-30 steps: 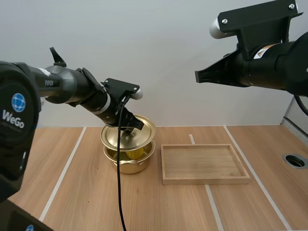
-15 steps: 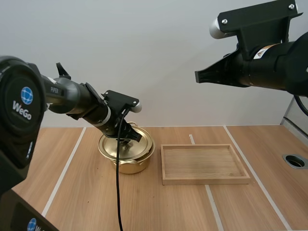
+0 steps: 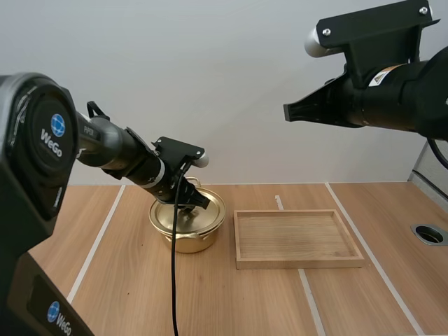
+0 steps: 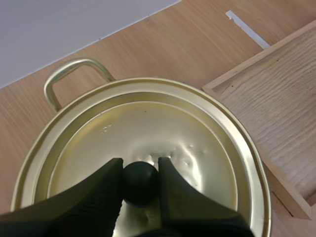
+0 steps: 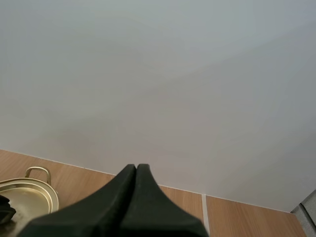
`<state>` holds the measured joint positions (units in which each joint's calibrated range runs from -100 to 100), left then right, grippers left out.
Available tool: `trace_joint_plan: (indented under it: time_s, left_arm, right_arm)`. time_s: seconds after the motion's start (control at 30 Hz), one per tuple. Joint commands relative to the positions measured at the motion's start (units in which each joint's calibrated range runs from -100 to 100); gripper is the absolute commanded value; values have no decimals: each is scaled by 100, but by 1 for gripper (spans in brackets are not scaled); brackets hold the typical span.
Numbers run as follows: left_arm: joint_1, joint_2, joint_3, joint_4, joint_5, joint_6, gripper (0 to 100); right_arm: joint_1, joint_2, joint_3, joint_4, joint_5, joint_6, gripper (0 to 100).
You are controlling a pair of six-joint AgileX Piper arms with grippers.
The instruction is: Open the pot, put the pineapple inside, and close it
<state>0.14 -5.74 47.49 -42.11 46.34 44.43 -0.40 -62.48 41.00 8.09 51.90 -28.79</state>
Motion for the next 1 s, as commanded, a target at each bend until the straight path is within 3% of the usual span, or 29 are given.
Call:
trace_joint_plan:
  time_s: [0.0, 0.5, 0.57, 0.6, 0.63, 0.7, 0.73, 0.97]
  left_arm:
    - [-13, 74, 75, -76, 126, 100, 0]
    - [-13, 85, 75, -39, 143, 111, 0]
    - [-13, 85, 75, 0, 209, 102, 13]
    - [-13, 85, 75, 0, 218, 102, 26]
    - [-13, 85, 75, 0, 272, 102, 45]
    - [-13, 85, 75, -11, 311, 123, 94]
    - [-13, 85, 75, -78, 262, 78, 100]
    - [-13, 73, 75, 79, 242, -74, 100]
  right_arm:
    - [-24, -75, -54, 22, -40, 11, 0]
    - [-24, -75, -54, 22, -40, 11, 0]
    - [-24, -75, -54, 22, -40, 11, 0]
    - [-24, -75, -54, 22, -40, 11, 0]
    - [-24, -75, -54, 22, -40, 11, 0]
    - [-24, -75, -54, 22, -40, 11, 0]
    - [-24, -75, -54, 22, -40, 11, 0]
    - [-24, -75, -54, 19, 22, 11, 0]
